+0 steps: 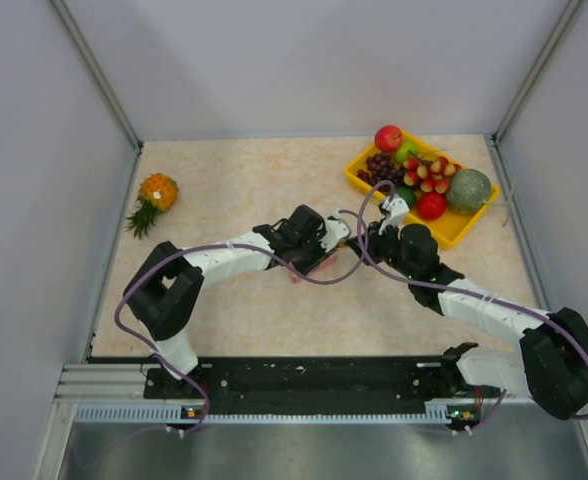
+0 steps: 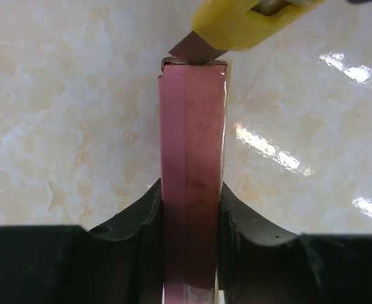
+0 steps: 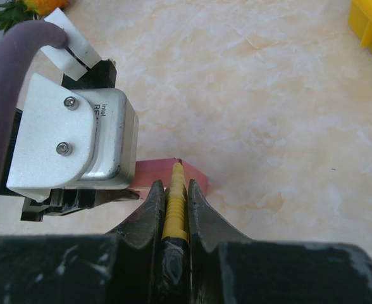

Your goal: Unpack the express box

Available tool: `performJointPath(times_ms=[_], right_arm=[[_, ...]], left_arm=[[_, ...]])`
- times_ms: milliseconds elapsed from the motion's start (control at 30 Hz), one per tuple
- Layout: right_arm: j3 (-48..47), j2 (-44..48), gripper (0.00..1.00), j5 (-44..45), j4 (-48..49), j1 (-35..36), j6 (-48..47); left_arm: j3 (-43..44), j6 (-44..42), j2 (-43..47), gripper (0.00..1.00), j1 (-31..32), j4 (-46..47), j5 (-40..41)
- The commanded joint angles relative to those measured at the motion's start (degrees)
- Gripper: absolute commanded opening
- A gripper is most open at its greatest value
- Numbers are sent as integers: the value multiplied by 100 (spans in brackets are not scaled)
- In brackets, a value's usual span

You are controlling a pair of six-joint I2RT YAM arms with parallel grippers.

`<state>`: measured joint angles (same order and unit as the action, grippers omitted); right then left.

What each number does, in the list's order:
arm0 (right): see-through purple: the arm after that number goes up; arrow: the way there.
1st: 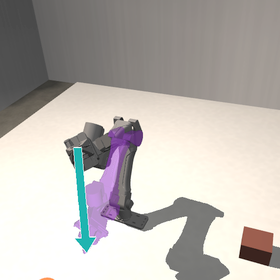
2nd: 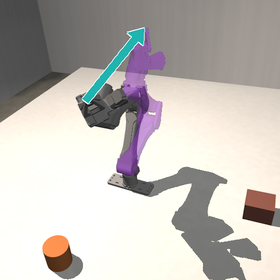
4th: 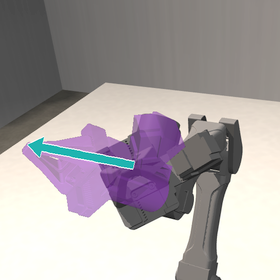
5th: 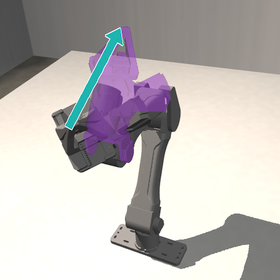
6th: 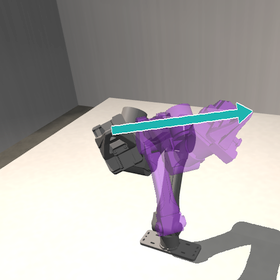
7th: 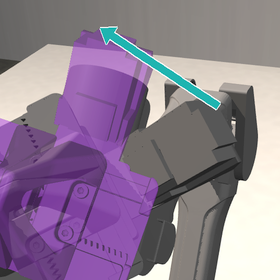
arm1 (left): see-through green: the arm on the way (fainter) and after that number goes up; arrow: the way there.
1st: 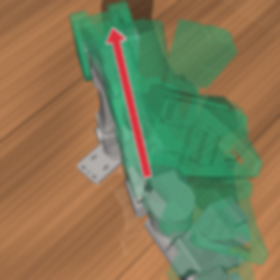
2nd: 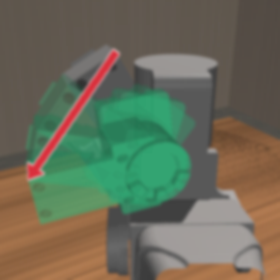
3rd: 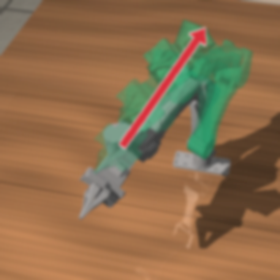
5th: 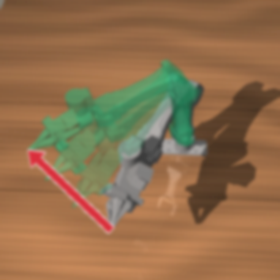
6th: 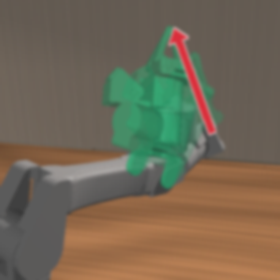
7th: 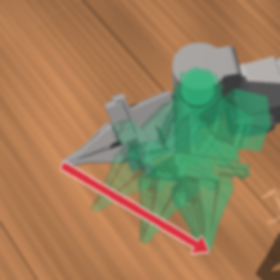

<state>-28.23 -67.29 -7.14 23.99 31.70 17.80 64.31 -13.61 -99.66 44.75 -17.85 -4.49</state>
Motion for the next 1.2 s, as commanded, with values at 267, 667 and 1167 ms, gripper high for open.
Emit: performJointPath(times_ms=[267,667,1167], right_arm=[[125,269,0,-500,-1335,-6,127],[81,1042,0,-78,-1687,-217,390],[-270,1060,0,642,-2618,-375,1076]], left_arm=[[11,227,-317,14,-204,-413,889],[143,385,-230,22,-213,-509,590],[899,1272,209,87,-213,-545,-368]])
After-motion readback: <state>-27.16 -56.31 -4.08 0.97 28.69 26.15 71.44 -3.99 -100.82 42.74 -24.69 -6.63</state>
